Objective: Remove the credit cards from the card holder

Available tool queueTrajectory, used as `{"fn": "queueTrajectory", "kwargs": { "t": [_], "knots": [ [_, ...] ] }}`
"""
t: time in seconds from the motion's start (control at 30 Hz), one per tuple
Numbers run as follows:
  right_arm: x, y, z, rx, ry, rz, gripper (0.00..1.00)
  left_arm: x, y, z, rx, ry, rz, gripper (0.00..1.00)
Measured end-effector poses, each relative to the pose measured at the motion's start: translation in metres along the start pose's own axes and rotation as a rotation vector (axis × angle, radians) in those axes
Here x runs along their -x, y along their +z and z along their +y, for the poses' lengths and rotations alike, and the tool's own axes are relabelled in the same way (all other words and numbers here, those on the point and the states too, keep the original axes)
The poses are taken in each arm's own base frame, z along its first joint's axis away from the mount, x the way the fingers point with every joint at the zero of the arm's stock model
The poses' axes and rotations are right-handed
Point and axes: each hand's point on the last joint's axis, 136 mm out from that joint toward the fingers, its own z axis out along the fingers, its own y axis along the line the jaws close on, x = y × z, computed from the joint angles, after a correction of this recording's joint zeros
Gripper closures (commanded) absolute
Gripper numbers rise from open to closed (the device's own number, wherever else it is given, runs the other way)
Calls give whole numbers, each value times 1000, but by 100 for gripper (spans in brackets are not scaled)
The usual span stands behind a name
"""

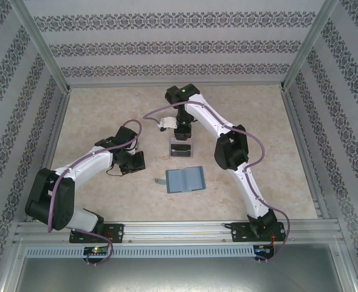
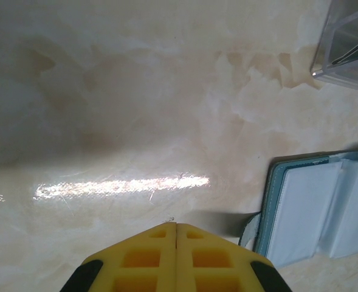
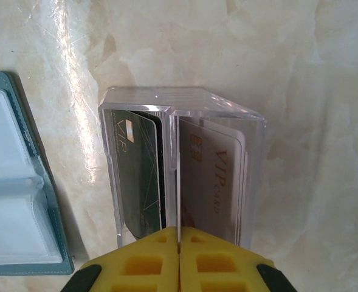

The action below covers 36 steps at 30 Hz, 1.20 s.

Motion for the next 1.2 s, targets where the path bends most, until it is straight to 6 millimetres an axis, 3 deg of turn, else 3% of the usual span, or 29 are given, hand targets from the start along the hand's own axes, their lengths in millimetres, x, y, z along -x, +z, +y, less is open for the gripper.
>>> {"fn": "queueTrajectory", "kwargs": {
  "t": [0.2,0.43,0.6,0.63,0.7,0.77,0.9,1.07,1.2],
  "knots": [
    [-3,-1,-3,-4,45,3,75,0,0,0,0,0,0,99],
    [-15,-6,-7,-38,102,31,69,6,1,-1,10,29,-7,95],
    [-32,-27,-3,-111,159,17,49,17,0,4,43,64,-38,79],
    [-36,-32,-2,-129,173,10,42,20,-1,6,52,71,-46,69],
    [-44,-42,-1,-166,206,-11,26,25,-3,9,65,82,-64,39],
    [-54,-49,0,-206,237,-29,18,30,-5,10,70,85,-81,0],
    [-76,-49,6,-262,297,-54,2,43,-11,11,81,93,-118,0],
    [-102,-35,15,-309,376,-79,2,58,-16,18,113,104,-161,0],
    [-126,-32,15,-376,475,-130,2,71,-22,36,176,102,-208,0]
  ]
}}
